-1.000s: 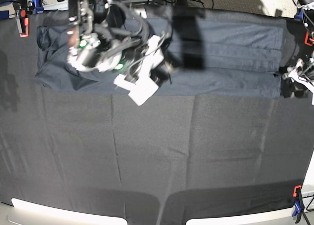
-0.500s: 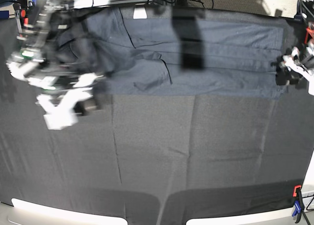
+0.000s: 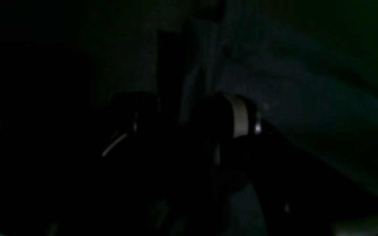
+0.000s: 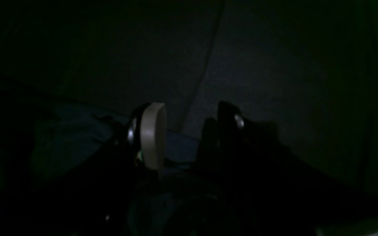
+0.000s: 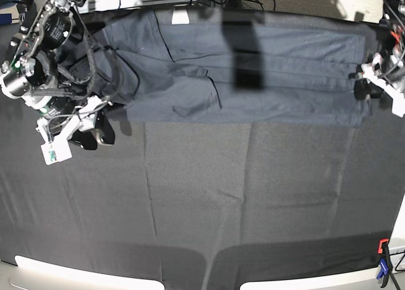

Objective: Layout the t-shirt on the table in an organized manner, then fold the t-shirt properly
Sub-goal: 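Move the left gripper to the opposite end of the folded shirt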

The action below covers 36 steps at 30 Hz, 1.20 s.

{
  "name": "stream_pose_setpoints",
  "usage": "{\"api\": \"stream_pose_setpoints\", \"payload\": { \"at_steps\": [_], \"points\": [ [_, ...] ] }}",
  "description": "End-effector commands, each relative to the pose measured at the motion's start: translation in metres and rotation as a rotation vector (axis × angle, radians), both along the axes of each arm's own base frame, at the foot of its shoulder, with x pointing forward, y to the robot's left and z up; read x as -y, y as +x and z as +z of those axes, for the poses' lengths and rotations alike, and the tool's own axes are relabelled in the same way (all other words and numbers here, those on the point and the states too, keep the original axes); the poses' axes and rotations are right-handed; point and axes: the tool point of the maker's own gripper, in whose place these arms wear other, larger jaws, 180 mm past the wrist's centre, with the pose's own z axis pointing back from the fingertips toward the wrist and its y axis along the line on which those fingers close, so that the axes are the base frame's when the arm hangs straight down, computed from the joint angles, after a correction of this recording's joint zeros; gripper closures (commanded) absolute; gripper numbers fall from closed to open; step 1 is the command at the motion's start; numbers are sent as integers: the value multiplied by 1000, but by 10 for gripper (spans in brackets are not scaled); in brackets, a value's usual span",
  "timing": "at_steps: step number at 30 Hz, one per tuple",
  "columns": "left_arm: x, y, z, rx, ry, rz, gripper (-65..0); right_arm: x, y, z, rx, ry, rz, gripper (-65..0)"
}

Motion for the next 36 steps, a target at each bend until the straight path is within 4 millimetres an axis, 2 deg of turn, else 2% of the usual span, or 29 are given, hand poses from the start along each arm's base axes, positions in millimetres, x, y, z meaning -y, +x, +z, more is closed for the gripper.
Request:
{"api": "stream_pose_setpoints", "payload": {
  "at_steps": [1,6,17,20,23,24,32,36],
  "points": [
    [0,-2,1,-11,-27,-13,-282,-2,6,16,61,-2,19,-254],
    [23,-7,5,-25,-233,-22,-282,-3,6,17,67,5,21,-254],
    [35,-23,-2,-116,-268,-79,-272,-3,7,18,71,7,21,-254],
    [37,-20,2,-96,-290,-75,-206,-3,7,18,71,7,21,-254],
    [37,-20,1,-98,-288,-76,-11,-3,7,18,71,7,21,-254],
    [36,-20,1,-99,-286,-76,0,-3,7,18,71,7,21,-254],
    [9,2,14,44,-198,22,0,-3,7,19,74,7,20,-254],
    [-11,6,13,57,-71,31,0,-3,10,23,101,17,17,-254]
  ]
}}
